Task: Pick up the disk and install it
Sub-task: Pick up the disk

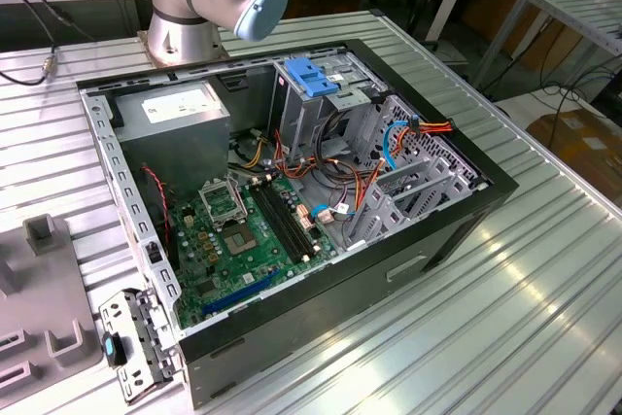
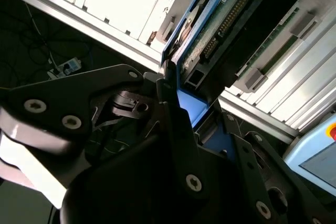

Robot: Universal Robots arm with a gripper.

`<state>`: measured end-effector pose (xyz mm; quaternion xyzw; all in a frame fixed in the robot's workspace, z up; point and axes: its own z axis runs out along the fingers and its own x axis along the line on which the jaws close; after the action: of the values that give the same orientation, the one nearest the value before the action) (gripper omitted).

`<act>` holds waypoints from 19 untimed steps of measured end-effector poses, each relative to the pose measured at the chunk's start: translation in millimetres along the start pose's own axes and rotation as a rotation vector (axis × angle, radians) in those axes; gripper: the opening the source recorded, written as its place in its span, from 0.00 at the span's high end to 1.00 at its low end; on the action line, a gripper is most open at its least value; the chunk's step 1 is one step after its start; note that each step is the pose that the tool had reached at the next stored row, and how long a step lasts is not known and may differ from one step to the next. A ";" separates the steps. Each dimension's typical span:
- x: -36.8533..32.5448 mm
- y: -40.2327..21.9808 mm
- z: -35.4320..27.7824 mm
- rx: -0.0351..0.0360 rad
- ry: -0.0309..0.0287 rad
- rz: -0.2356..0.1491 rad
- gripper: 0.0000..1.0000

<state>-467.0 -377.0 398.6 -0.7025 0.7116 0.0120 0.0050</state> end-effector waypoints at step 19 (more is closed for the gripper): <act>-0.3 0.2 -13.1 -0.0001 -0.0016 0.000 0.63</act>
<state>-467.0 -377.0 411.7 -0.7025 0.7116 0.0126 0.0056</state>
